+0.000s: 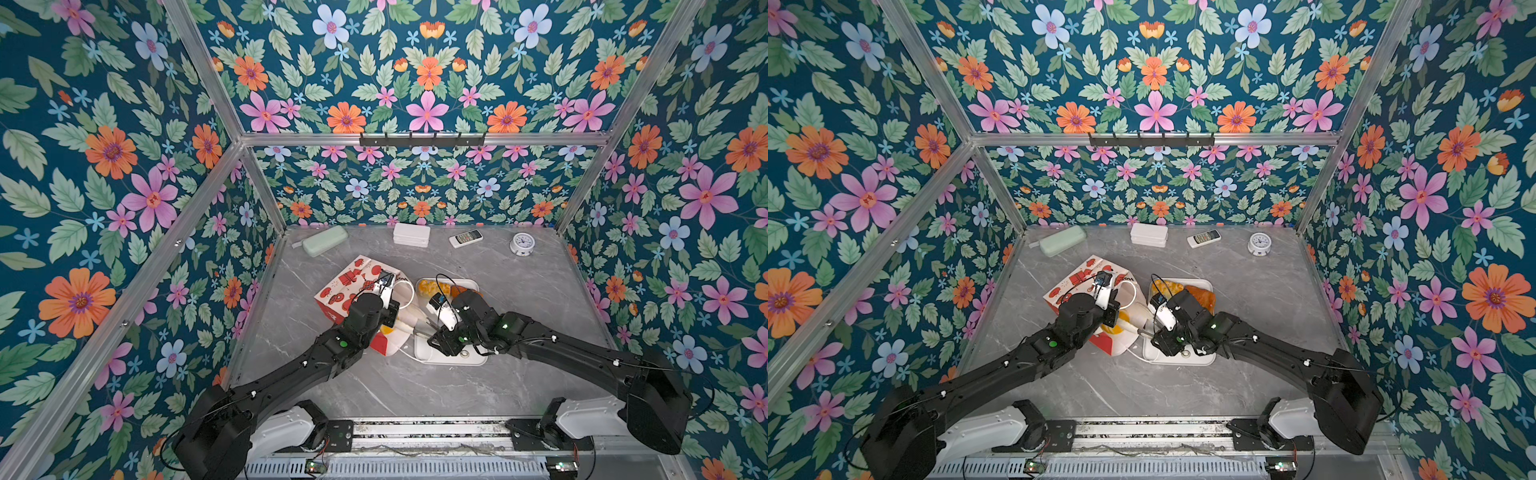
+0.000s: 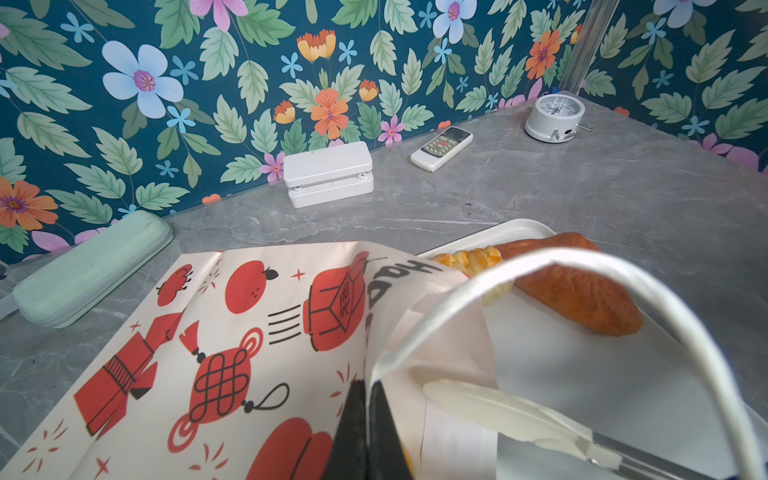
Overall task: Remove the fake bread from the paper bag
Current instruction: 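Pull the tongs holding the striped bread out of the bag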
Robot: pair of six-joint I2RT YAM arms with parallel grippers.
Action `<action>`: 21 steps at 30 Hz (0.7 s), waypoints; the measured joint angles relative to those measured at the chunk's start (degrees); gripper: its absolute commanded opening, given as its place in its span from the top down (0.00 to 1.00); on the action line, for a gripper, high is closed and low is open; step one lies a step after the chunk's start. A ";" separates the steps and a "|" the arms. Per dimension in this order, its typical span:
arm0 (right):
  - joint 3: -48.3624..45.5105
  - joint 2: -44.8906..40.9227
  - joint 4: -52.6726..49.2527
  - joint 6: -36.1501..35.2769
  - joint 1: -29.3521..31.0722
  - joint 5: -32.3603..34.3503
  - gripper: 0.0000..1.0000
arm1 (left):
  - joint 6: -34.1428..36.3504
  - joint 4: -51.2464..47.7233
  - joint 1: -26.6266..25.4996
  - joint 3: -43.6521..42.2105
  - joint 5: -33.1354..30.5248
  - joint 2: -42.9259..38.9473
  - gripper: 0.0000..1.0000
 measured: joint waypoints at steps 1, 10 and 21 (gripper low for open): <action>-0.11 -0.04 0.39 -0.83 0.00 0.61 0.40 | 0.00 0.07 0.02 -0.04 0.00 0.00 1.00; -0.35 3.78 2.73 -8.52 0.00 2.45 0.39 | 0.02 0.22 0.50 -0.15 0.90 -0.31 0.99; -0.24 7.39 4.42 -13.53 0.00 0.63 0.39 | 0.00 0.26 0.90 -0.33 1.77 -0.55 0.99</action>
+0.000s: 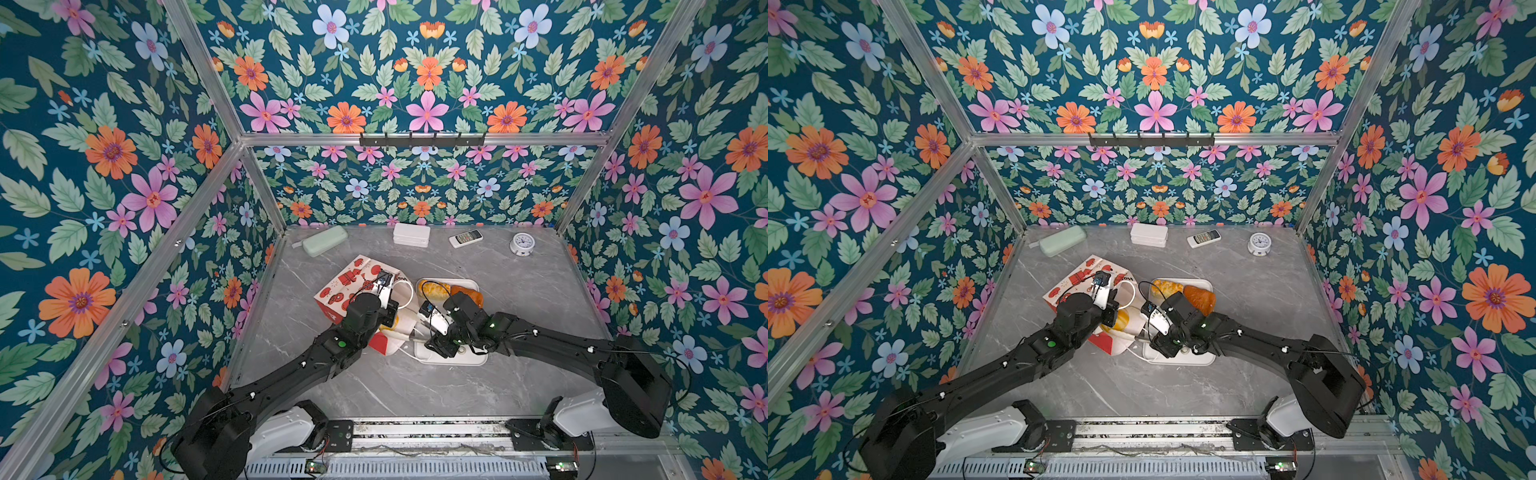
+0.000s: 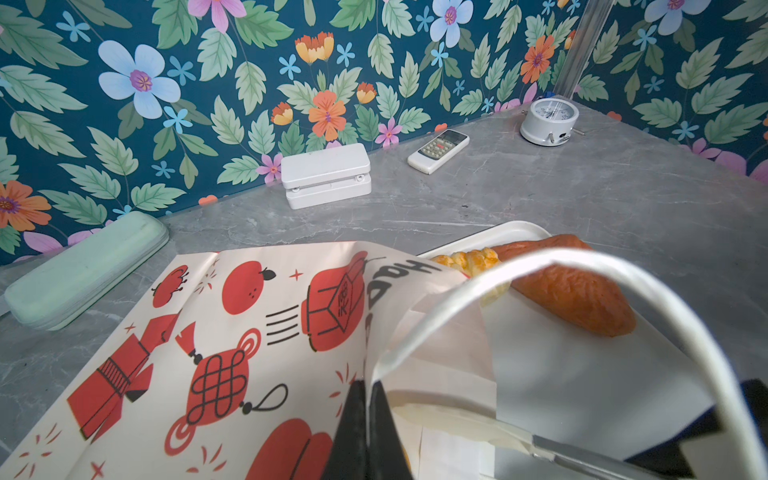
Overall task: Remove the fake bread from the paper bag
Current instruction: 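Pull the tongs holding the striped bread out of the bag, then lower the striped bread onto the white tray and open the tongs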
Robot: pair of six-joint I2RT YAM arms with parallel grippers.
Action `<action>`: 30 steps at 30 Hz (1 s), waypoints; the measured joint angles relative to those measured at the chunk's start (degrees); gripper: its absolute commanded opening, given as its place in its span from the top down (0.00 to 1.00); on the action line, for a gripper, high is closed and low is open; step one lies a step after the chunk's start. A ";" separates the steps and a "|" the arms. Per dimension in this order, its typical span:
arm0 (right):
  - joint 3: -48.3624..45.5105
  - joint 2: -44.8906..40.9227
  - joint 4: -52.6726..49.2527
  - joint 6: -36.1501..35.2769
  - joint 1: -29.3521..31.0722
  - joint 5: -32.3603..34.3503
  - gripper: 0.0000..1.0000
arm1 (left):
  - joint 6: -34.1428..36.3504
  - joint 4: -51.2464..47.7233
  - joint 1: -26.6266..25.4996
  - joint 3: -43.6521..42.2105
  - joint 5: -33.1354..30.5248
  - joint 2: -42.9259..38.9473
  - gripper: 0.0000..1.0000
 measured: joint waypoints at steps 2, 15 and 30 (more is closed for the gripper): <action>0.22 0.83 0.31 -0.87 0.00 0.11 0.39 | 0.00 0.00 0.07 -0.07 0.28 0.00 0.99; 5.46 7.93 1.01 -3.43 0.04 1.88 0.39 | -0.02 0.81 0.42 -0.81 1.49 0.37 0.99; 7.37 9.73 -0.87 -6.10 1.84 5.68 0.55 | -0.24 1.99 0.90 -0.98 2.54 0.87 0.99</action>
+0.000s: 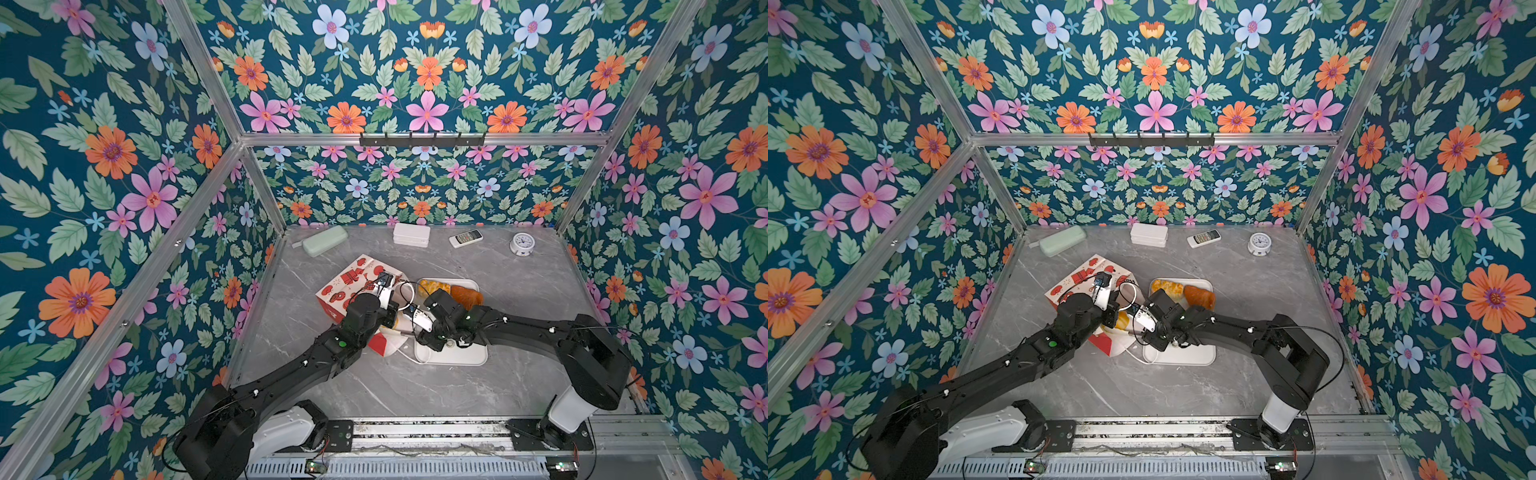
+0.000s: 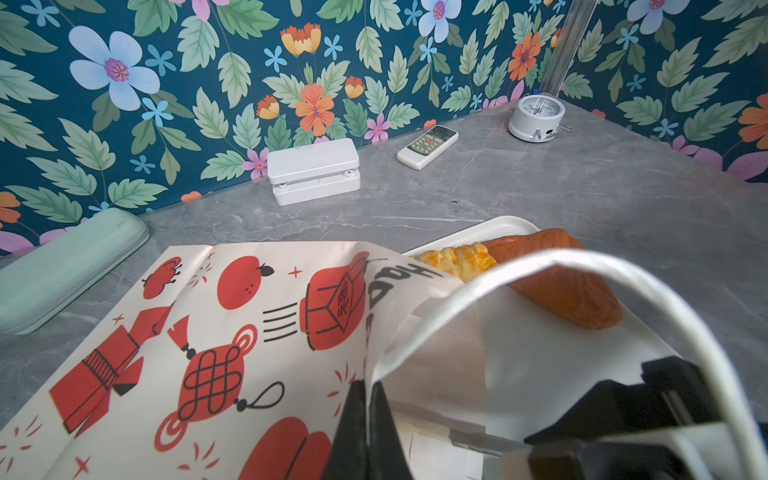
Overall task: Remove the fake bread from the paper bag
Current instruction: 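Lower the striped bread onto the white tray and open the tongs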
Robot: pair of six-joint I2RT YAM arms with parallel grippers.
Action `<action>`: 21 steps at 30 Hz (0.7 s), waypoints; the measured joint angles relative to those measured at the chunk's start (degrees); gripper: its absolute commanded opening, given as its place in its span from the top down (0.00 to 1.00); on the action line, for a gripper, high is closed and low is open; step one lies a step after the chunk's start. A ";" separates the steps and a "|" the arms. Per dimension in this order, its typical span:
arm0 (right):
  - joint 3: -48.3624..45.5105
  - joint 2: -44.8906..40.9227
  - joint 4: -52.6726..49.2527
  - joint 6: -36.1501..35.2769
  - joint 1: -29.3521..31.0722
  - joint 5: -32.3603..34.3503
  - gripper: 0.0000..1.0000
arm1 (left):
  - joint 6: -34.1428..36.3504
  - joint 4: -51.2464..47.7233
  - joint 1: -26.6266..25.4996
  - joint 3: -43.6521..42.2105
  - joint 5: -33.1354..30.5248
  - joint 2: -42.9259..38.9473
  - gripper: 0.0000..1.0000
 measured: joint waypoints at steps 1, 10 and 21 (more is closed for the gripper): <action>-0.28 -1.01 -0.35 0.00 0.04 0.02 0.55 | 0.00 0.28 0.07 0.00 -0.07 0.00 0.99; -4.55 -12.00 -5.60 3.43 1.33 2.34 0.56 | -0.57 2.03 0.31 0.17 -1.86 1.01 0.99; -11.39 -34.18 -19.08 17.22 2.40 5.46 0.58 | -1.29 1.99 0.87 1.73 -5.62 3.21 0.99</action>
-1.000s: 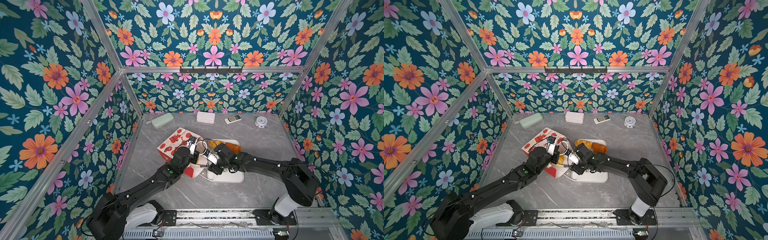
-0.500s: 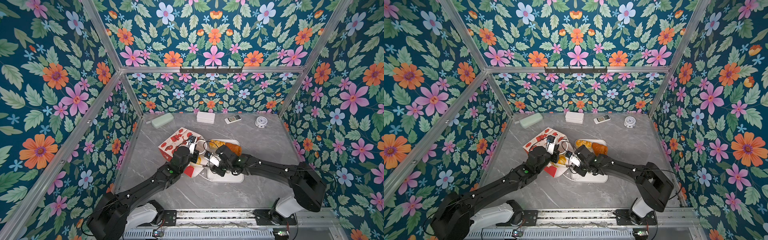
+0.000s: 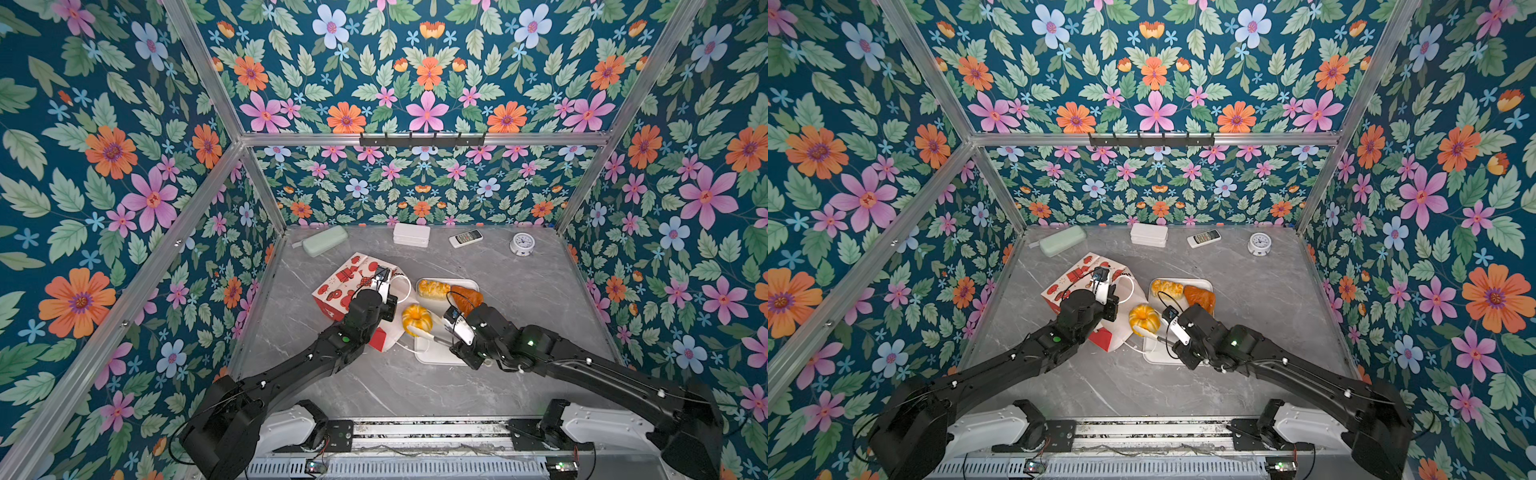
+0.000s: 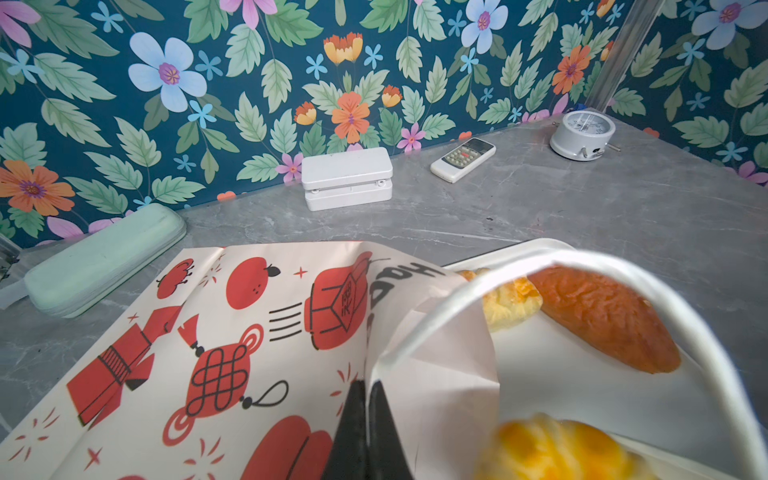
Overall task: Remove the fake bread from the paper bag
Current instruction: 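Lower the striped bread onto the white tray and open the tongs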
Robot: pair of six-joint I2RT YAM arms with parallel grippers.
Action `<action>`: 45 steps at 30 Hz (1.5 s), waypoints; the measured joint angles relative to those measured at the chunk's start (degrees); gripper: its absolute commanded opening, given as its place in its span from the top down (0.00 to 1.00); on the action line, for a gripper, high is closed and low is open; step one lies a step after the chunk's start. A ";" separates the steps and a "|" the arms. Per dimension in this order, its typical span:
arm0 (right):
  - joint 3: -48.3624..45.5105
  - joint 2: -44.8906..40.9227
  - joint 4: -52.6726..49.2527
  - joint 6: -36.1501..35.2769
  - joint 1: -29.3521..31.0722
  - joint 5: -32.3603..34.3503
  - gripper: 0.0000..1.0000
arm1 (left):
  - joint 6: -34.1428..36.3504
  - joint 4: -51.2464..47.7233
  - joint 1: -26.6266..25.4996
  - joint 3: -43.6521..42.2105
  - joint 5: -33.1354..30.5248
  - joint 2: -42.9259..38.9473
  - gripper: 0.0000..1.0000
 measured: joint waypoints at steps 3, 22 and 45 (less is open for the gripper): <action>-1.07 -6.62 -2.99 4.11 0.00 1.44 0.58 | -0.11 0.07 0.11 0.33 -0.87 0.11 0.99; -2.97 6.56 1.68 11.15 -1.09 8.83 0.58 | -0.17 1.42 0.52 -2.93 -3.10 -6.43 0.98; -5.92 6.43 8.15 12.87 -4.55 5.33 0.39 | -0.20 2.69 0.55 -3.78 -1.38 -5.44 0.98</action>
